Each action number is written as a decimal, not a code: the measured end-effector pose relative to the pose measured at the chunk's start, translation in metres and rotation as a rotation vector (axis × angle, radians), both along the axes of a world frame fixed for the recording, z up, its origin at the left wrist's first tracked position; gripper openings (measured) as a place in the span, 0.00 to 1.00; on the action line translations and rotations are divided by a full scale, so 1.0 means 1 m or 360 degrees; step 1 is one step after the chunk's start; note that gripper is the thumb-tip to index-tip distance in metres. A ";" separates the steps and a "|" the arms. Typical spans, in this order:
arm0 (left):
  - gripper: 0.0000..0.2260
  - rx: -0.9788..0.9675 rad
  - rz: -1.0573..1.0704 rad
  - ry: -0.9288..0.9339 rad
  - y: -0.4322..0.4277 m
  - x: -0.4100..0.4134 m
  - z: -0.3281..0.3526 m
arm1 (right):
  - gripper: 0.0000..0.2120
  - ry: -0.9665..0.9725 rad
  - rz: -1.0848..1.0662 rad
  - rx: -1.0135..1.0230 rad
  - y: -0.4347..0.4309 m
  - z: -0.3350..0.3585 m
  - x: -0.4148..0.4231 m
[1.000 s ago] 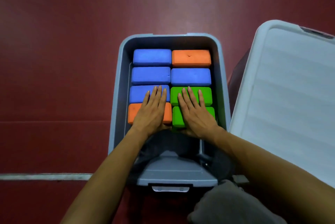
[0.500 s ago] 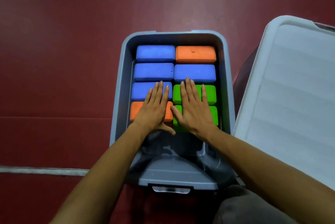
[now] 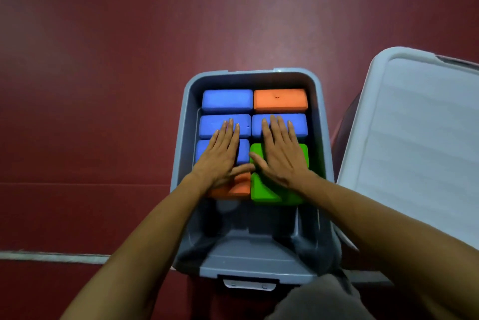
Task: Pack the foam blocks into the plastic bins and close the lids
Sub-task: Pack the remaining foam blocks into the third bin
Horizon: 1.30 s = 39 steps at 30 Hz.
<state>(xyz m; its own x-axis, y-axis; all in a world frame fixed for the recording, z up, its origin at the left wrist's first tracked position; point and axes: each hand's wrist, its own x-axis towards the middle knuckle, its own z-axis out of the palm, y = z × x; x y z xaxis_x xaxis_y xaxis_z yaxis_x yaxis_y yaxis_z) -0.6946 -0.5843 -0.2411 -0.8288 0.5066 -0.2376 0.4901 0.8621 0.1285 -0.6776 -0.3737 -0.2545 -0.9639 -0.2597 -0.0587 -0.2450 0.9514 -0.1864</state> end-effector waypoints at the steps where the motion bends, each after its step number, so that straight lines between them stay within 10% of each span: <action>1: 0.46 0.0064 0.0107 0.0022 0.005 -0.012 0.002 | 0.43 0.0020 -0.0064 -0.0023 0.003 -0.001 -0.017; 23: 0.31 0.0153 0.0574 0.0269 0.023 -0.060 -0.047 | 0.44 -0.0052 -0.0285 -0.0007 0.011 -0.016 -0.060; 29: 0.31 0.0126 0.0585 0.0272 0.023 -0.056 -0.045 | 0.54 -0.0096 0.0356 -0.0005 -0.022 0.005 0.058; 39: 0.29 0.0148 0.0606 0.0295 0.024 -0.036 -0.047 | 0.67 -0.0156 0.0442 0.0250 -0.017 -0.007 0.056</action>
